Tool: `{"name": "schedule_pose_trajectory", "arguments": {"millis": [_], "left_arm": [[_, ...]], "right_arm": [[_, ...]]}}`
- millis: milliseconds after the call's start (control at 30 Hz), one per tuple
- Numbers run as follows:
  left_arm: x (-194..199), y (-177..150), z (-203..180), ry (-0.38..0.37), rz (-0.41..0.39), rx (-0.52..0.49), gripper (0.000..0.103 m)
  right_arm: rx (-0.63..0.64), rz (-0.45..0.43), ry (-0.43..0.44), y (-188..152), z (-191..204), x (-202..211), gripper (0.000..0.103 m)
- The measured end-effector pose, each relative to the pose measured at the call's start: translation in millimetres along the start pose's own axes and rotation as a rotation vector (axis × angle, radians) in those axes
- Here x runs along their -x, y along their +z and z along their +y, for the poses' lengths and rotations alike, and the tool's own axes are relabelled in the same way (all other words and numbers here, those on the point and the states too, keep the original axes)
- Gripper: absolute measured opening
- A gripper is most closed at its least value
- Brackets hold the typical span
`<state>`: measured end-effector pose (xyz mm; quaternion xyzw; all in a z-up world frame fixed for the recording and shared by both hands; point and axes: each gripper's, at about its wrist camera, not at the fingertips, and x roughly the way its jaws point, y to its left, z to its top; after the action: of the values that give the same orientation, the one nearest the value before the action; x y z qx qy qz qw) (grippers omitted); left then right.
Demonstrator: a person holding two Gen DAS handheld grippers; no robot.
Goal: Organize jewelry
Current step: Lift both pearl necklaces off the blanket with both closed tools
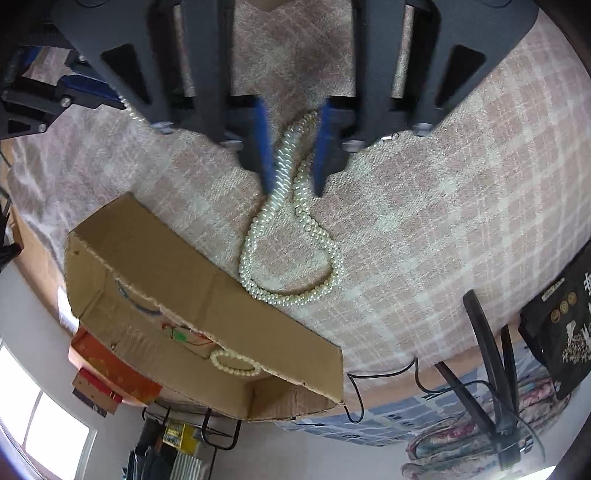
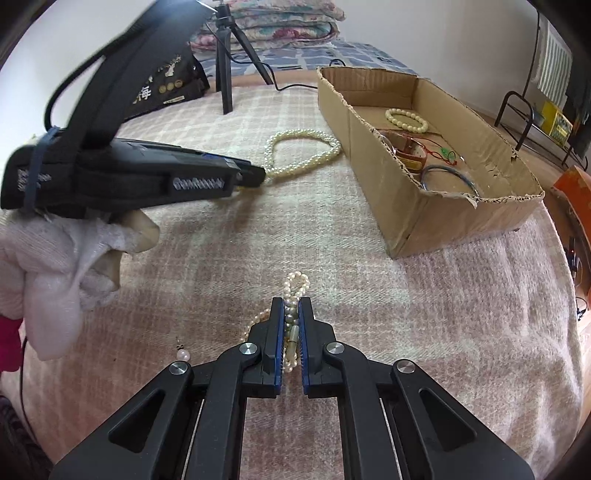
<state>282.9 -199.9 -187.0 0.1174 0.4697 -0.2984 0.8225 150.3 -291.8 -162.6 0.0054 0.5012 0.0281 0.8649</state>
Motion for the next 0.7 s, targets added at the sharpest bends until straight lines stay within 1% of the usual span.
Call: {"name": "schedule_pose_trajectory", "arguments": {"millis": [33,67,167,200,233,267,300,333,433,567,700], "left_arm": [[-1,0,-2,0.004,0.000,-0.004,0.060],[-3,0,-3,0.005,-0.005,-0.013,0.061],[-17,-2,-5,0.026,0.019,-0.024,0.061],[-18,-1,-6,0.030,0.002,-0.022,0.059],[-18,-2,-5,0.034,-0.003,-0.019,0.050],[-19,0,-4,0.038,-0.008,-0.013,0.035],[-20,1,-3,0.032,-0.011,-0.005,0.026],[-20,3,-3,0.024,-0.009,-0.007,0.015],[-19,4,-3,0.027,-0.012,-0.016,0.014],[-11,5,2,0.008,-0.028,0.012,0.013],[9,8,11,-0.020,-0.075,0.054,0.013]], "right_arm": [[0.000,0.000,0.001,0,-1,0,0.006],[-0.001,0.000,0.001,0,-1,-1,0.006],[-0.004,0.001,0.000,0,0,-3,0.006],[-0.004,0.001,0.000,1,-1,-3,0.006],[-0.005,0.001,-0.001,1,-1,-4,0.006],[-0.005,0.002,-0.003,1,-2,-4,0.006],[-0.005,0.002,-0.005,1,-3,-5,0.006],[-0.007,0.002,-0.007,1,-4,-4,0.006],[-0.014,-0.001,-0.010,0,-7,-3,0.006],[-0.014,-0.011,-0.011,1,-6,0,0.006],[-0.010,-0.031,-0.004,1,-6,8,0.006]]}}
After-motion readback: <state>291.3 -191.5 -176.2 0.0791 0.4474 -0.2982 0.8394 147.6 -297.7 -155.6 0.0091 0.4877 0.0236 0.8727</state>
